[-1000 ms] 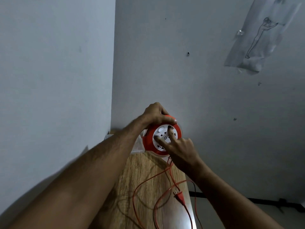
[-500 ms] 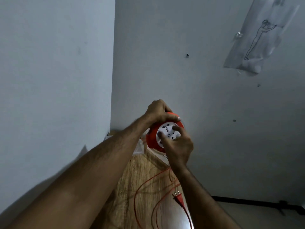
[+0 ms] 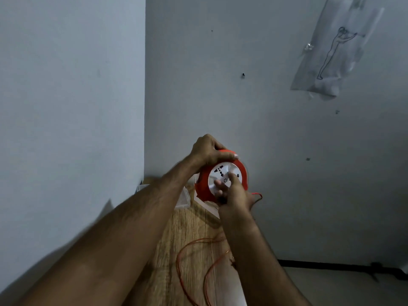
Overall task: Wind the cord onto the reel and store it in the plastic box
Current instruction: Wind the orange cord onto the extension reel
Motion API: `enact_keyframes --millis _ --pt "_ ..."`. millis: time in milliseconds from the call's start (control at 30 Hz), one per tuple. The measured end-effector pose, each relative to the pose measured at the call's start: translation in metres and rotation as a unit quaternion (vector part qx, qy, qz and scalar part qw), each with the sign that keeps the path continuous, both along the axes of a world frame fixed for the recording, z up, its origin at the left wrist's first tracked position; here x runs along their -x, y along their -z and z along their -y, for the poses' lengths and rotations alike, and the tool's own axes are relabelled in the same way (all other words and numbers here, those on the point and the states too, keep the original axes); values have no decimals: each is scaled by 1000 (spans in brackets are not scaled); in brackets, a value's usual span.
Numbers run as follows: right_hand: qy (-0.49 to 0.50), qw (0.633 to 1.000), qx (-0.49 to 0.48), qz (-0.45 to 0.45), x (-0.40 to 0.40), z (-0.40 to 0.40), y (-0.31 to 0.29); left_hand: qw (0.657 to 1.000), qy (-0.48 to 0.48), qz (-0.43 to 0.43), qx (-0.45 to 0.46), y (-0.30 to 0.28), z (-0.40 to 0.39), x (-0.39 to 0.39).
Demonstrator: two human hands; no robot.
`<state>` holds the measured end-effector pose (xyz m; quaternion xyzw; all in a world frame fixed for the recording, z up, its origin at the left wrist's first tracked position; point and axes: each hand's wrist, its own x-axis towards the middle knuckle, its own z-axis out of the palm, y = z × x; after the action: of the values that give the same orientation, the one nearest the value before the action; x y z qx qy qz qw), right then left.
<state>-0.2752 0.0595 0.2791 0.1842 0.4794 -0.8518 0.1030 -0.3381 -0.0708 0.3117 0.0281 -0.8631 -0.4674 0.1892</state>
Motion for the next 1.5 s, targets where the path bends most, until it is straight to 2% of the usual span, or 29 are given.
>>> enact_keyframes --millis 33,67,100,133,167,200,233,367,567,600,633,667,700,800,867,967,1000,1033,1100,1167,1200,1267,1367,1400,1433,1467,1500 --pt "17 988 -118 -102 -2 -6 4 1000 -3 -1 -7 0 2 -1" --pt "35 938 -244 -243 -1 -12 9 1000 -4 0 -10 0 4 -1" --pt "36 837 -375 -396 2 -21 16 1000 -3 3 -13 0 6 -1" --pt "22 702 -485 -522 6 -30 23 1000 1 9 -15 0 8 -2" --pt "-7 560 -568 -603 13 -38 30 1000 6 16 -19 0 9 -3" --pt "-49 454 -621 -637 17 -44 35 999 10 23 -22 0 10 -3" --pt "-87 396 -654 -639 19 -48 36 999 14 28 -23 0 10 -4" --pt "-101 310 -726 -605 26 -57 32 998 31 38 -27 0 7 -5" --pt "-28 203 -745 -634 32 -49 28 997 52 49 1 -5 1 -6" --pt "-25 204 -739 -642 35 -47 25 998 47 46 2 -5 1 -5" --pt "-26 221 -727 -649 38 -46 23 998 41 41 3 -6 2 -5" --pt "-27 255 -712 -654 42 -44 22 999 35 37 4 -7 3 -5" --pt "-23 310 -692 -652 44 -42 22 999 31 32 4 -7 4 -4" --pt "4 534 -613 -582 38 -30 23 999 23 17 -19 -10 5 -5" --pt "54 665 -550 -503 29 -17 25 1000 4 2 -21 -11 5 -4" --pt "81 883 -367 -283 19 5 27 999 -27 -23 22 -9 -1 -1" --pt "84 940 -273 -187 15 12 24 998 -32 -33 42 -7 -4 -1" --pt "92 974 -180 -103 12 18 20 997 -33 -40 64 -5 -7 -1" --pt "114 993 -26 21 9 28 13 994 -27 -40 95 0 -10 -2" --pt "97 988 83 88 11 30 11 995 -18 -28 96 4 -8 -2" --pt "74 986 113 96 12 29 10 995 -14 -22 94 5 -6 -3" --pt "33 990 106 87 10 23 9 996 -7 -9 85 4 -1 -2" --pt "3 998 33 45 -2 12 5 999 -10 2 36 3 6 -2" --pt "5 999 -28 -15 -5 8 6 1000 -14 2 22 4 8 -3" --pt "14 984 -136 -115 -8 3 8 1000 -16 3 12 5 10 -3" --pt "33 928 -280 -245 -7 -2 14 1000 -15 6 5 5 11 -3" --pt "41 828 -411 -380 -4 -9 22 1000 -10 9 -1 6 12 -3"
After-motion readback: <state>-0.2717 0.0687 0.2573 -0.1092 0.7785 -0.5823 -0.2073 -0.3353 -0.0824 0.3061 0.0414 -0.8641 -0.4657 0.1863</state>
